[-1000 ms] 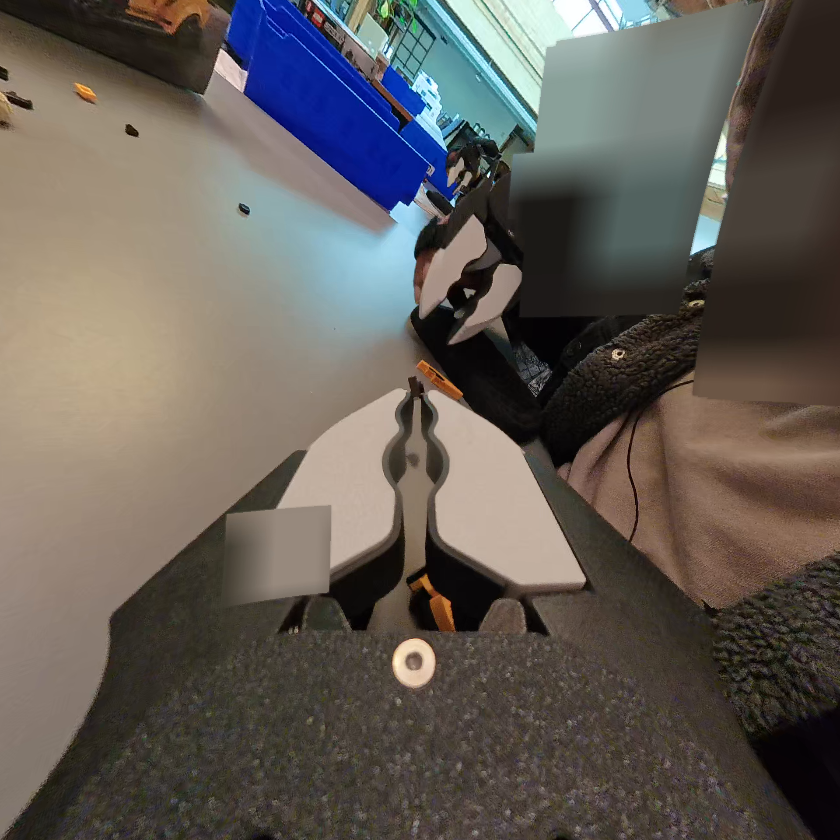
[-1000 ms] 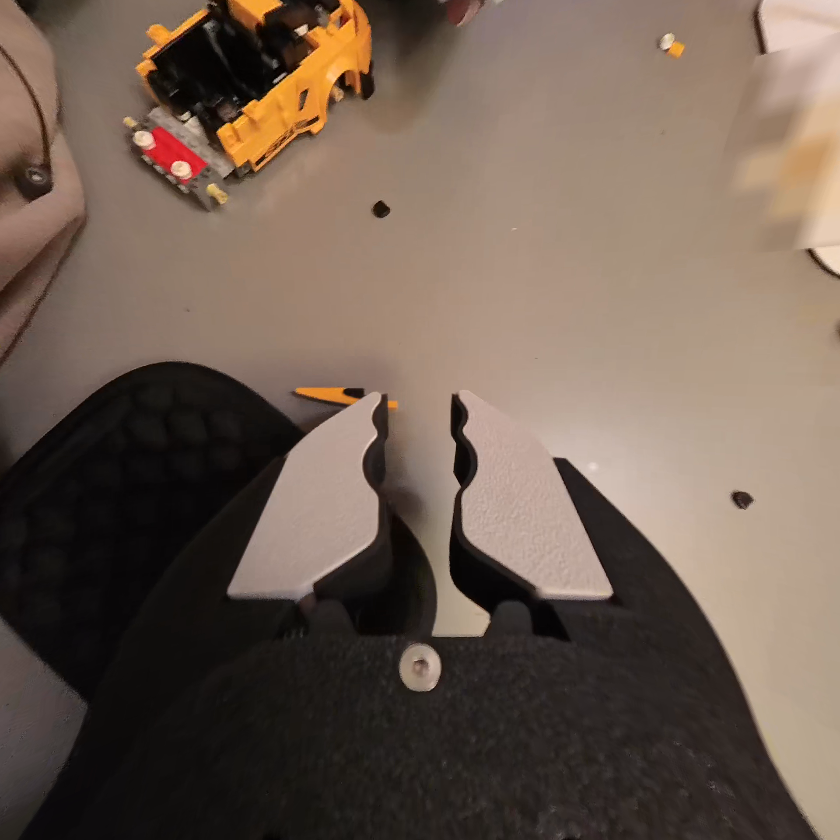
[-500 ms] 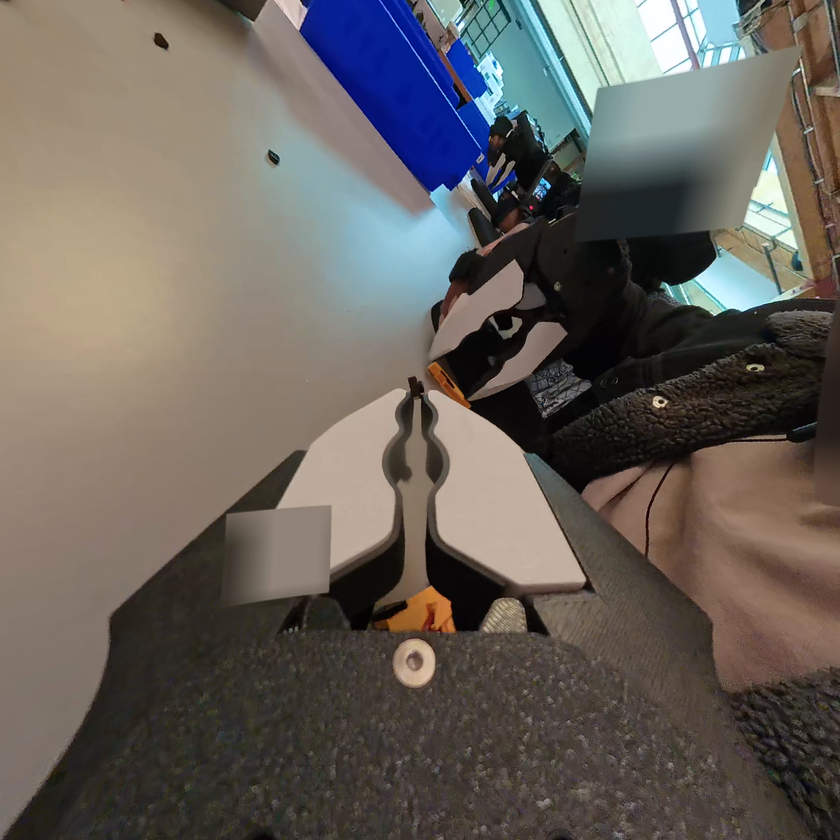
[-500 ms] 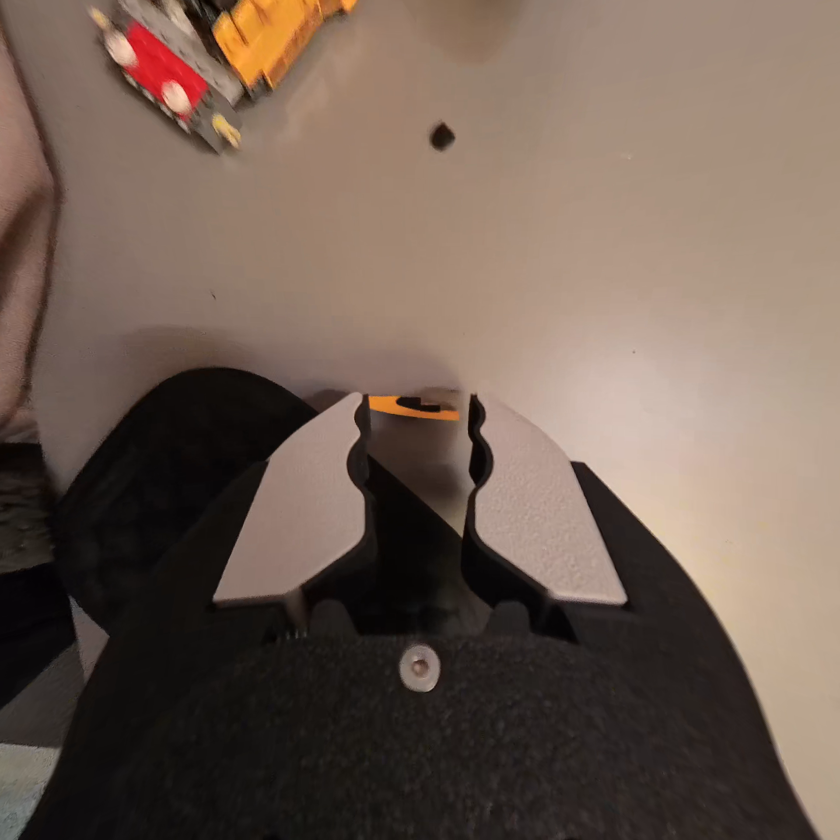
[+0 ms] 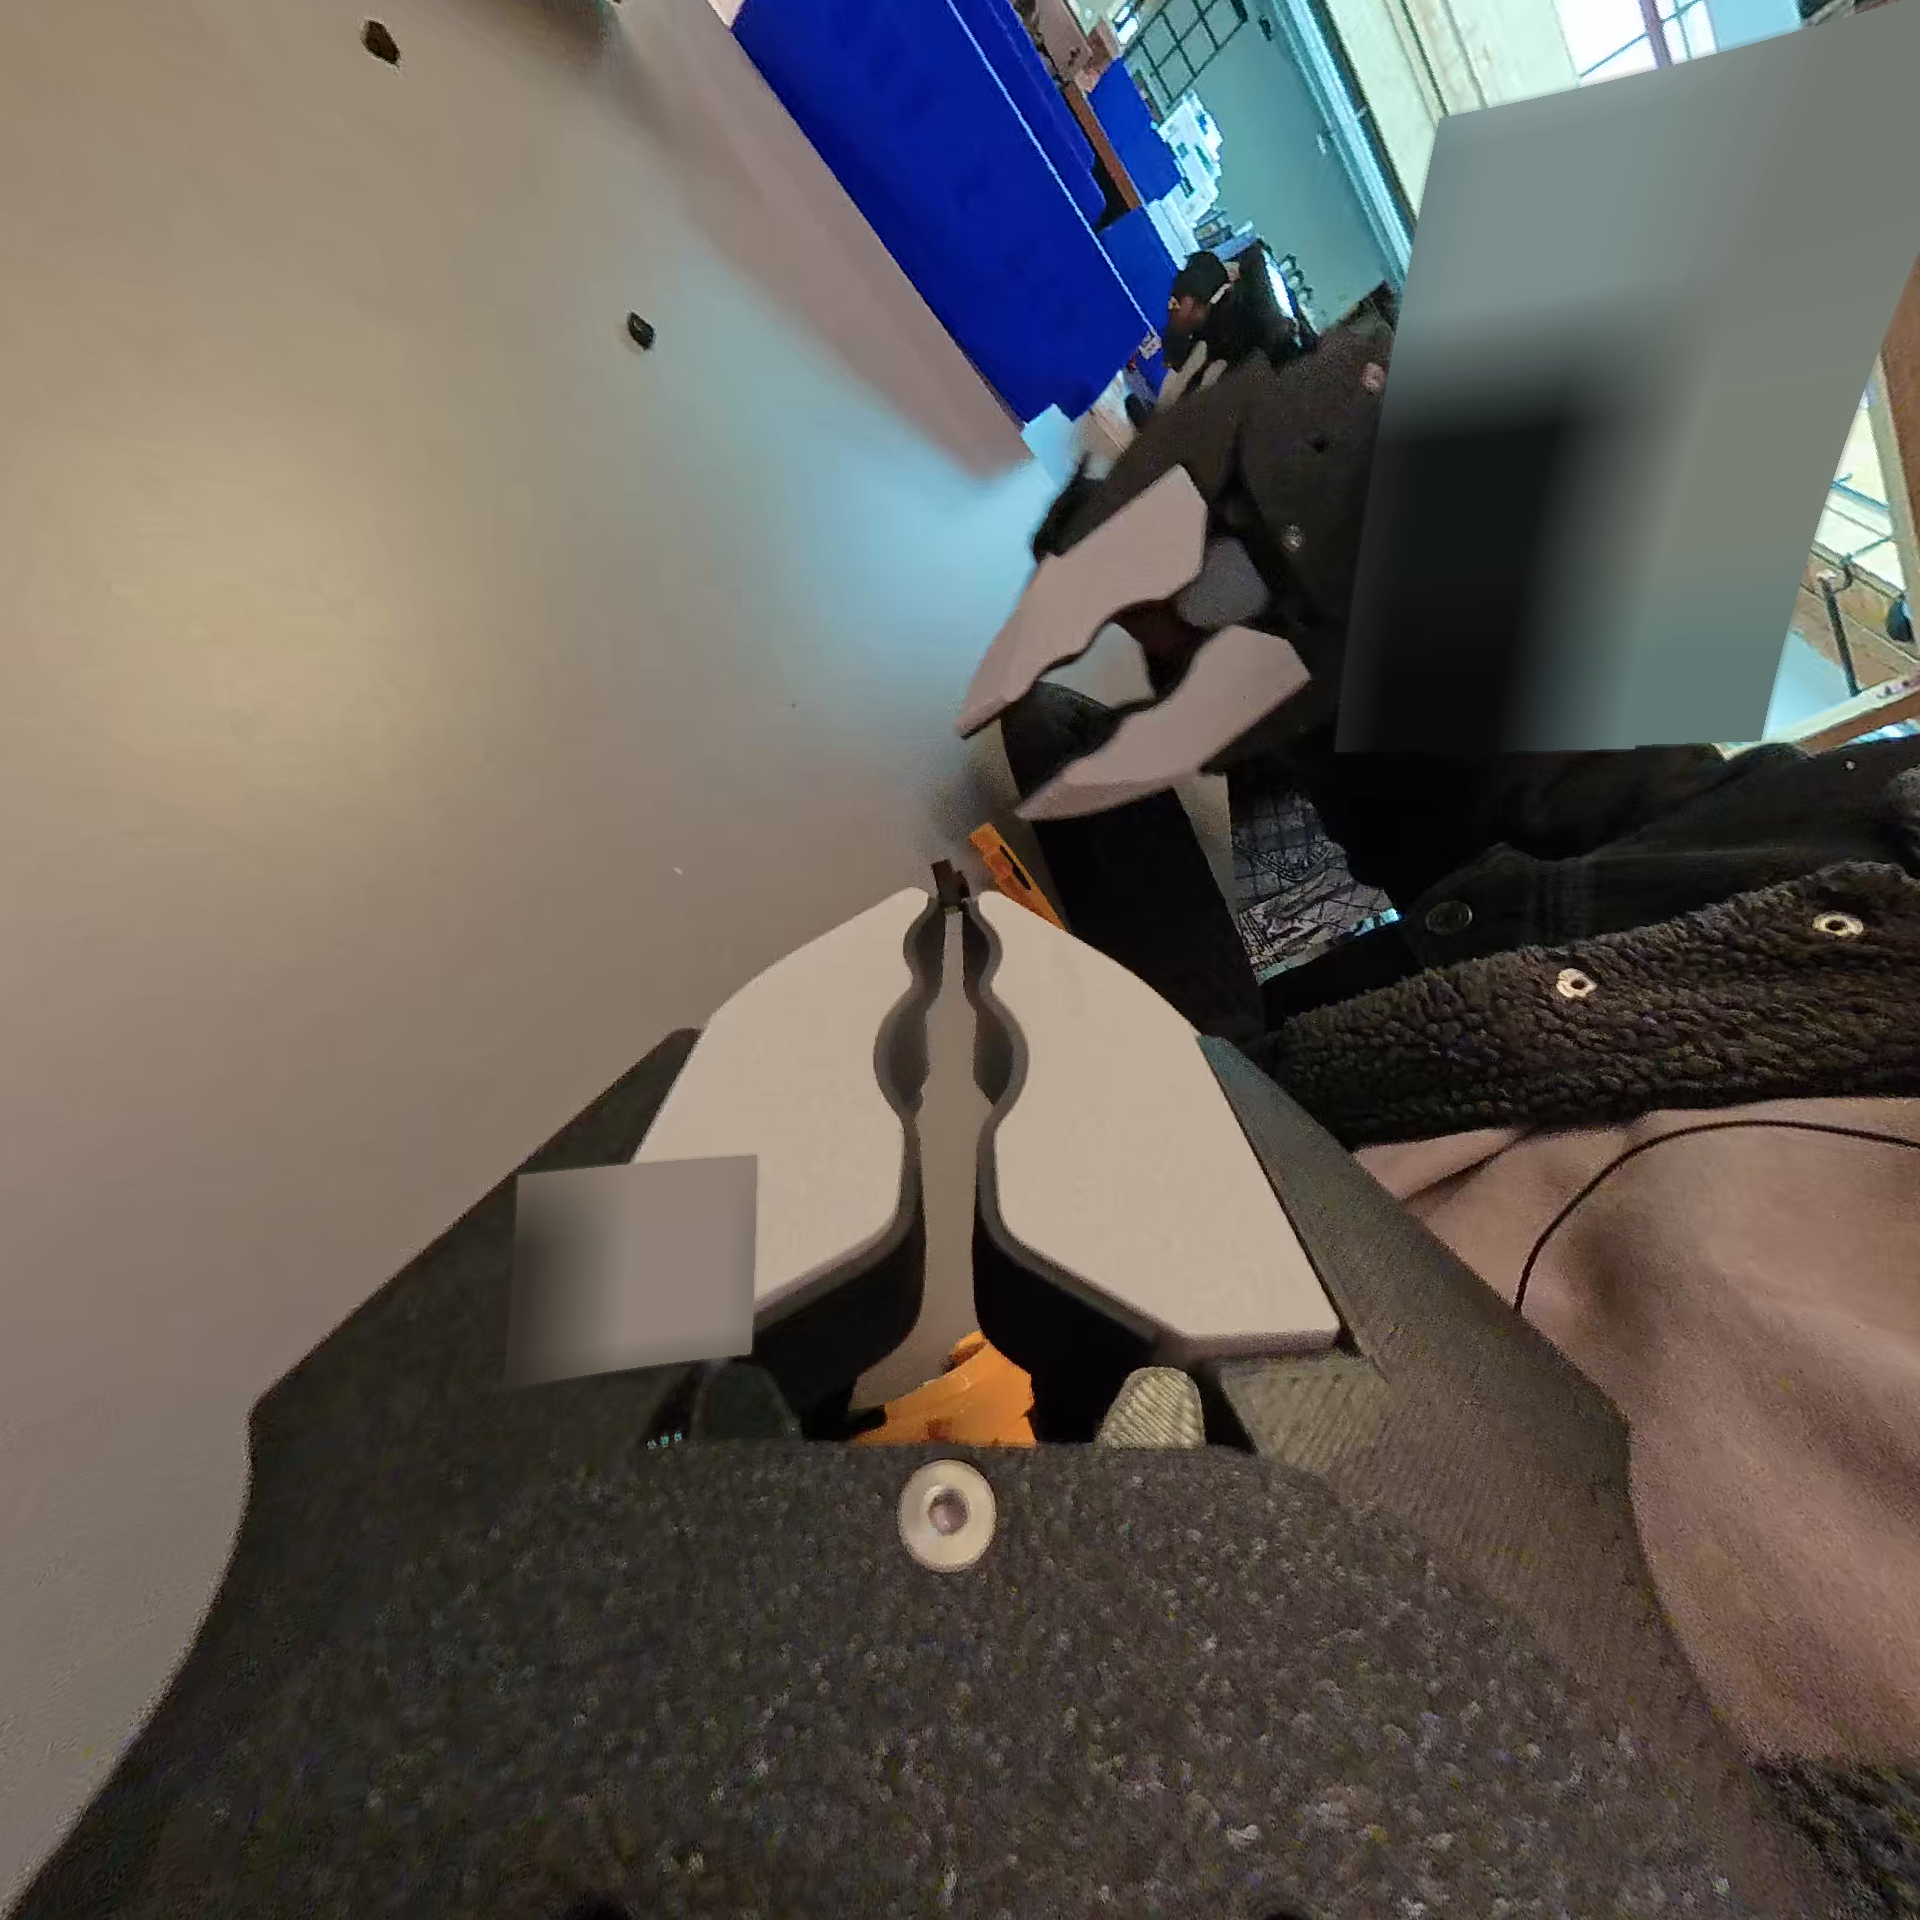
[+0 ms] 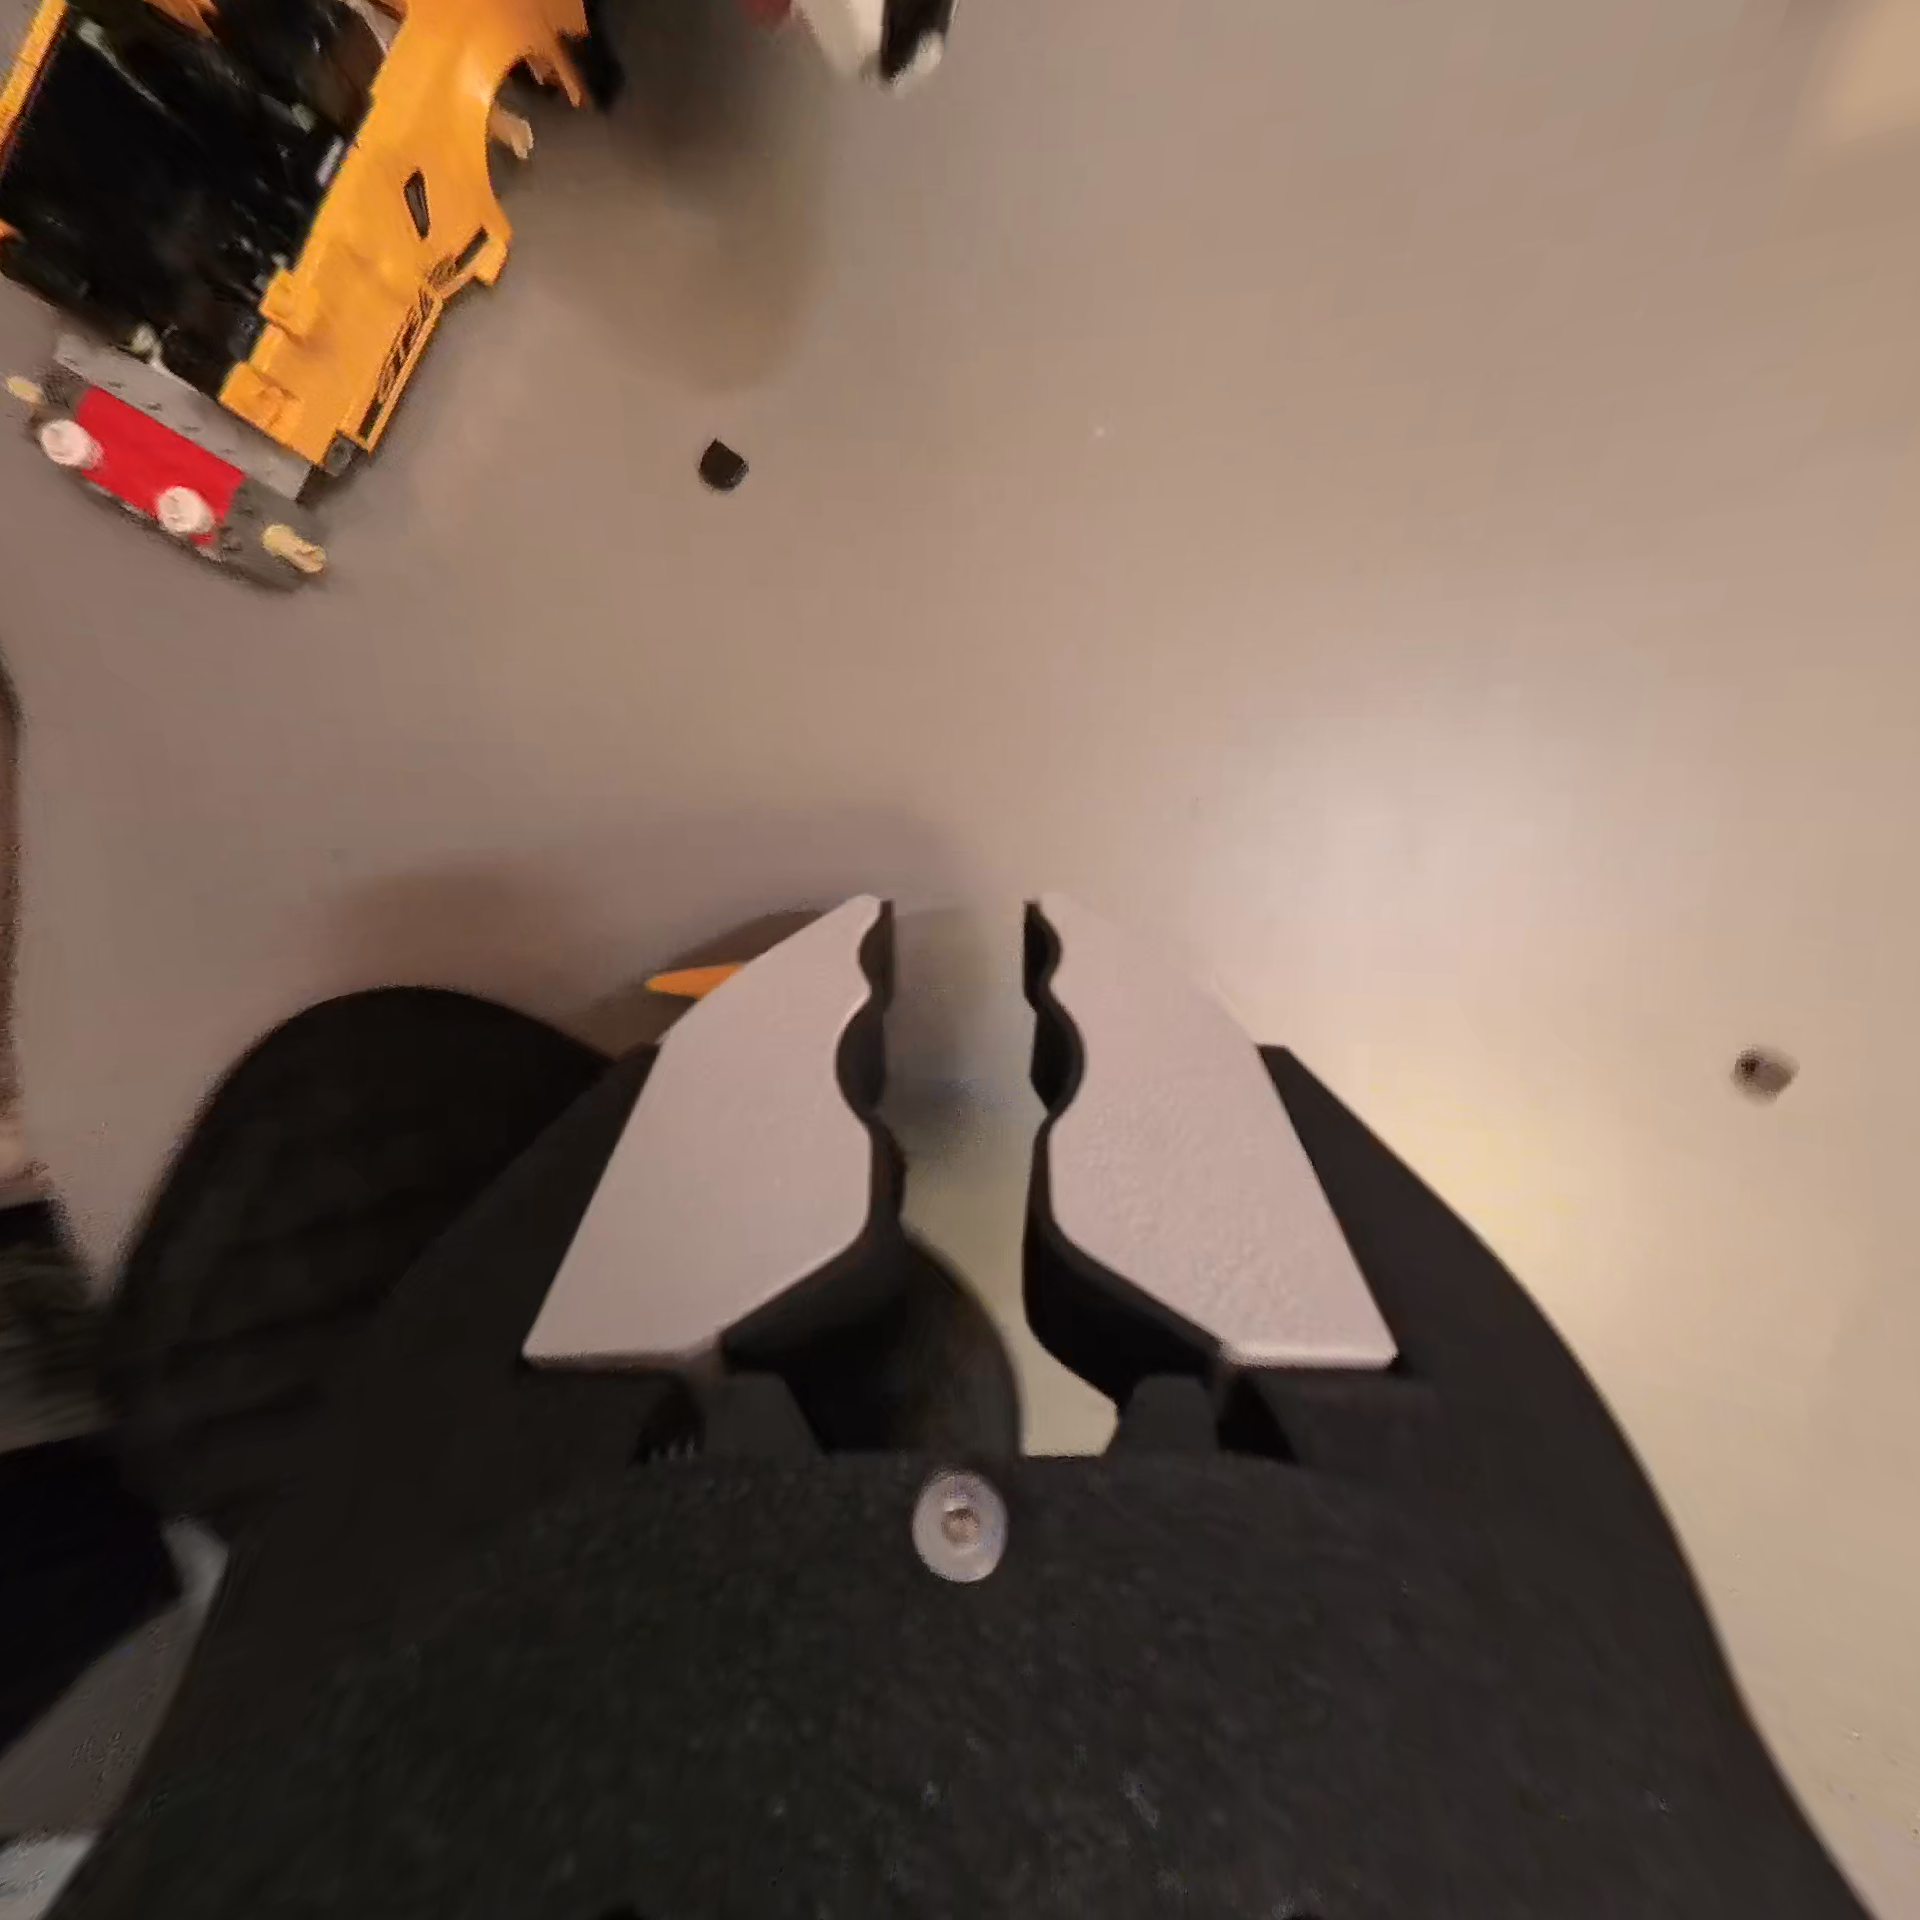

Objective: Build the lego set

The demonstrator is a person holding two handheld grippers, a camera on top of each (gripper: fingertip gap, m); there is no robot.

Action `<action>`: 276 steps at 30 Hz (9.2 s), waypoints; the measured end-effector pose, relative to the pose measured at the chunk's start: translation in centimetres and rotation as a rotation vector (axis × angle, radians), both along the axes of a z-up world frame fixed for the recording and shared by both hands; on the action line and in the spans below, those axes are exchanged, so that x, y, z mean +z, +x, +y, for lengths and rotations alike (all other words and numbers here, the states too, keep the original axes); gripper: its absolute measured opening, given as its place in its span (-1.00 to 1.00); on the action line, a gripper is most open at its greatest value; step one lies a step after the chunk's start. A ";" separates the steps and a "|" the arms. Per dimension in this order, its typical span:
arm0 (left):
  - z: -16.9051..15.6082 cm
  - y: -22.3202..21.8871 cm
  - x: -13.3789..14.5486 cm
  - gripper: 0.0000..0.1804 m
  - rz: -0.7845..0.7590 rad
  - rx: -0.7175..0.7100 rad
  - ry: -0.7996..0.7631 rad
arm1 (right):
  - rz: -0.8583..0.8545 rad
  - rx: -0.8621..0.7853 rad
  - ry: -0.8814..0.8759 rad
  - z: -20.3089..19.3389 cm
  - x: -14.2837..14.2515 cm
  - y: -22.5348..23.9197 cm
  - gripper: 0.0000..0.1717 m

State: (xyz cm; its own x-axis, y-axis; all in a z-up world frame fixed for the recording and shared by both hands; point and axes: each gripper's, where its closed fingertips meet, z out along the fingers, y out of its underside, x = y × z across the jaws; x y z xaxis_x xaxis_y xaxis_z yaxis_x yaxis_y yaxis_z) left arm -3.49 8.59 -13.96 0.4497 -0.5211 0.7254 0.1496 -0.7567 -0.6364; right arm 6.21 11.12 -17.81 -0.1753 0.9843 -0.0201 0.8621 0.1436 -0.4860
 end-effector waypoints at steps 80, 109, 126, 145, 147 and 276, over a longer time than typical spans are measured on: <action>3.3 -1.2 -3.3 -0.94 0.366 0.000 -0.002 | 0.166 -0.026 0.144 2.4 -1.8 -5.7 -0.73; 3.7 -4.8 1.0 -0.94 0.259 0.156 0.200 | 0.074 0.054 -0.587 -13.3 0.1 -8.0 -0.13; 3.8 -4.8 -0.1 -0.94 0.259 0.143 0.161 | -0.005 0.236 -0.724 -12.5 1.2 -7.8 -0.13; 3.6 -4.5 -0.7 -0.94 0.256 0.124 0.139 | -0.022 0.270 -0.652 -12.5 0.9 -7.6 -0.13; 3.6 -4.4 -0.7 -0.94 0.254 0.122 0.137 | -0.018 0.289 -0.630 -12.4 0.8 -7.5 -0.13; 2.4 -2.0 -2.7 -0.69 0.274 0.057 0.019 | 0.390 -0.102 0.061 -0.7 -0.2 -9.9 -0.91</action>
State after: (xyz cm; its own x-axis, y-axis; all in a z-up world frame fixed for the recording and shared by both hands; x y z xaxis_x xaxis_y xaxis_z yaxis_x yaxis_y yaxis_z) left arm -5.48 11.01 -16.62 0.6565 -0.5018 0.5632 0.0121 -0.7396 -0.6730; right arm -3.66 10.41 -17.97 -0.0594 0.9944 0.0870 0.6260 0.1050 -0.7727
